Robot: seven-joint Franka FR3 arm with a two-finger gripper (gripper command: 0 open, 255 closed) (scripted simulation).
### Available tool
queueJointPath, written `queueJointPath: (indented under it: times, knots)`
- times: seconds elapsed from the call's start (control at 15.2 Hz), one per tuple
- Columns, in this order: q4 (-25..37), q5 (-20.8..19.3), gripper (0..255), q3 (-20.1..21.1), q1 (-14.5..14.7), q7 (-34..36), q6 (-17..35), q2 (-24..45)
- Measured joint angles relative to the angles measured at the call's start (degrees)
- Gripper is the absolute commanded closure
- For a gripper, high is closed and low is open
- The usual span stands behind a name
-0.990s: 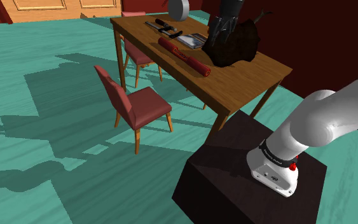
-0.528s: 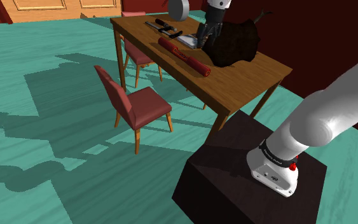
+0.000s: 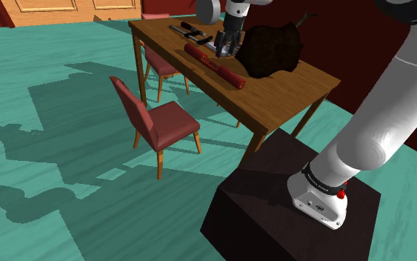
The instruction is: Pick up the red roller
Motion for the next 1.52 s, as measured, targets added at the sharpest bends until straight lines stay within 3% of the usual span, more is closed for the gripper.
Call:
queueJointPath:
  times: [0.46, 0.99, 1.06, 1.52]
  knots:
    - [14.83, 2.64, 0, 0.19, -2.03, -3.59, -0.02, 15.52]
    - [14.54, 3.27, 0, 0.51, -2.17, -4.14, 3.75, 19.05]
    - [14.45, 3.29, 255, 0.52, -2.19, -4.18, 3.9, 19.1]
    - [14.39, 3.33, 255, 0.51, -2.21, -4.19, 4.02, 19.11]
